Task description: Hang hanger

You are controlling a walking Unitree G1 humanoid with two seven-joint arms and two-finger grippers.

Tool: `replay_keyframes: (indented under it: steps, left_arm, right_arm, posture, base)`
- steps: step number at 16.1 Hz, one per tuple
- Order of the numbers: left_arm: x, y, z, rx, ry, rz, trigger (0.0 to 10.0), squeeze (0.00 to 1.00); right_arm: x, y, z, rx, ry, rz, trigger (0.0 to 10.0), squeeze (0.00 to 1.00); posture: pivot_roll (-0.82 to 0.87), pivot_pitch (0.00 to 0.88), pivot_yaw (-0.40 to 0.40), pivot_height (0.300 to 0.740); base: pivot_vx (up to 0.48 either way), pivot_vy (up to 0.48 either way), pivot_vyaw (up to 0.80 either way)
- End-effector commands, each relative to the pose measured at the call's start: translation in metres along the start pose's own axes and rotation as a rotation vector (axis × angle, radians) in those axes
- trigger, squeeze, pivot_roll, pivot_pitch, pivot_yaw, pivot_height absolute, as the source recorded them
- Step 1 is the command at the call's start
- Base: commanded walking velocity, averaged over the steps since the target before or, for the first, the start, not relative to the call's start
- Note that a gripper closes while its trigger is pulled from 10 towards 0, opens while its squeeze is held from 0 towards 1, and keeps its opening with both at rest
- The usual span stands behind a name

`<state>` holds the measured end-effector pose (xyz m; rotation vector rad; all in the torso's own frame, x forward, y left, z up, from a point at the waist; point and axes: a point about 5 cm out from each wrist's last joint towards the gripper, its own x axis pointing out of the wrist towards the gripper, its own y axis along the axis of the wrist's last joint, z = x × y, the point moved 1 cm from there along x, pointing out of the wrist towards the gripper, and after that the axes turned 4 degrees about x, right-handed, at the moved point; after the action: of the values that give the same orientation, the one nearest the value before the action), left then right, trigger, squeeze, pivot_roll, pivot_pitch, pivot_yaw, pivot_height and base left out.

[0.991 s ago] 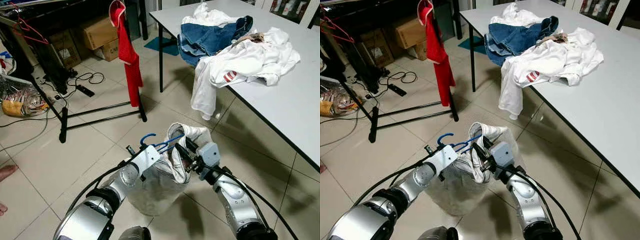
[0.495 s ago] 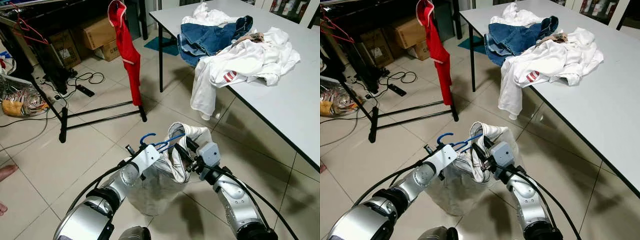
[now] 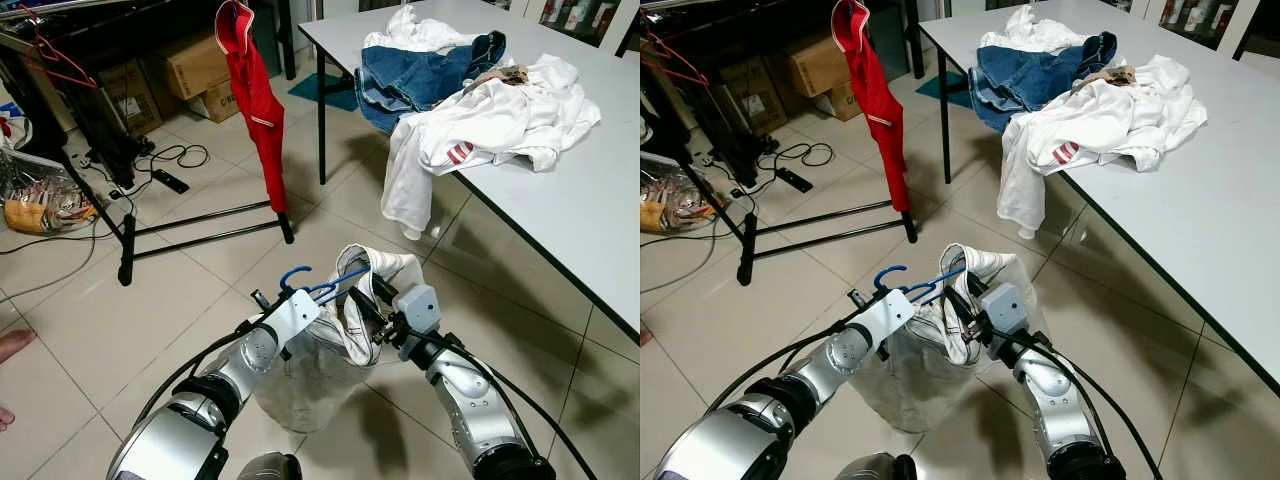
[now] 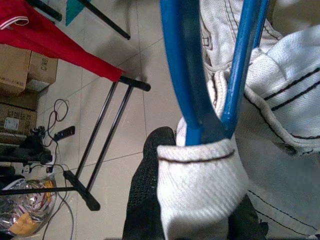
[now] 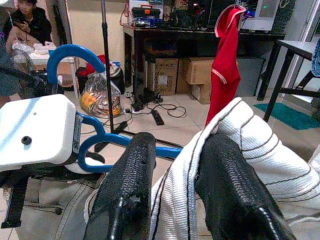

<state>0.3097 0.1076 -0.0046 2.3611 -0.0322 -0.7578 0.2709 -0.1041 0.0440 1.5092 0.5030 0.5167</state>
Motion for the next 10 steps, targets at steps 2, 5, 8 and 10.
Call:
replay_keyframes:
  steps: [2, 5, 8, 10]
  left_arm:
    - [0.003, 0.013, -0.015, -0.007, 0.066, 0.054, 10.0, 0.0]
    - [0.002, 0.01, -0.029, 0.0, 0.164, 0.054, 10.0, 0.0]
    - [0.002, 0.01, -0.03, 0.002, 0.166, 0.054, 10.0, 0.0]
    - [0.002, 0.01, -0.031, 0.007, 0.178, 0.055, 10.0, 0.0]
  right_arm:
    - [0.0, 0.002, -0.001, 0.005, 0.001, 0.011, 10.0, 0.0]
    - [-0.007, 0.015, 0.018, -0.023, -0.133, 0.115, 10.0, 0.0]
    - [-0.008, 0.02, 0.02, -0.029, -0.137, 0.147, 10.0, 1.0]
    - [-0.007, 0.019, 0.02, -0.03, -0.147, 0.148, 10.0, 1.0]
  posture:
    - [-0.03, 0.0, 0.103, 0.74]
    - [-0.04, 0.0, 0.104, 0.74]
    - [-0.04, 0.0, 0.104, 0.74]
    - [-0.04, 0.0, 0.104, 0.74]
  base:
    - [0.0, 0.0, 0.0]
    - [0.0, 0.0, 0.0]
    - [0.0, 0.0, 0.0]
    - [0.0, 0.0, 0.0]
